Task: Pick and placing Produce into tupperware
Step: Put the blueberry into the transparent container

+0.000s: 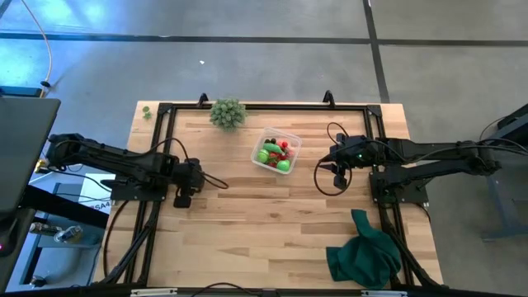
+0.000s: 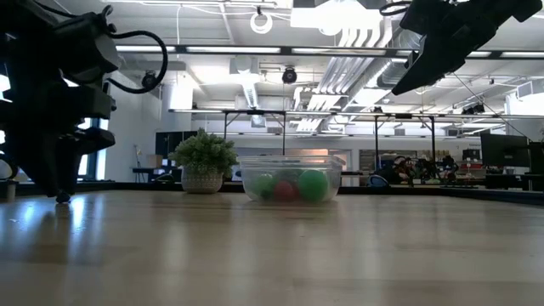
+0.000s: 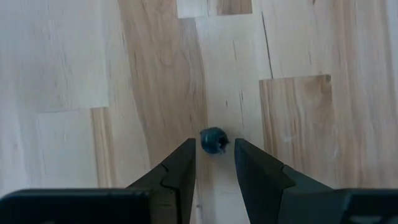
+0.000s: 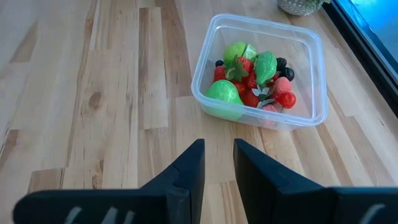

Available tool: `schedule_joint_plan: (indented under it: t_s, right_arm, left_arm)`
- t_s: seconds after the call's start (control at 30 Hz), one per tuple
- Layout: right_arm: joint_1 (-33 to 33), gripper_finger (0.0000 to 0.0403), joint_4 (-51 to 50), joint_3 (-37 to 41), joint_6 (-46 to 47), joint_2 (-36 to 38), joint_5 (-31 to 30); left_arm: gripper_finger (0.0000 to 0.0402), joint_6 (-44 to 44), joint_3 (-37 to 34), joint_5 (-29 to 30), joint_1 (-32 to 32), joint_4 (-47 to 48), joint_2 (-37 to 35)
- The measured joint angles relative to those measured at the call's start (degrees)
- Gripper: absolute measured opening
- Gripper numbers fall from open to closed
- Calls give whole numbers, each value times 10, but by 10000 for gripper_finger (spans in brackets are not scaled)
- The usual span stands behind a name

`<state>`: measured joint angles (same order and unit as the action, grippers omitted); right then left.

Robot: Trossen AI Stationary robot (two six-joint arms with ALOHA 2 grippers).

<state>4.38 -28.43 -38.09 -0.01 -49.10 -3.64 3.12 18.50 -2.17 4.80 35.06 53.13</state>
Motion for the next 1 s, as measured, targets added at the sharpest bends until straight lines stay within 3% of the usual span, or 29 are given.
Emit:
schedule_joint_plan:
  t_s: [0.47,1.0]
  right_arm:
    - [0,75,0,0,0,0,0]
    - [0,75,0,0,0,0,0]
  left_arm:
    - [99,0,2,-7,0,-33,60]
    - [99,-2,2,-8,0,-37,63]
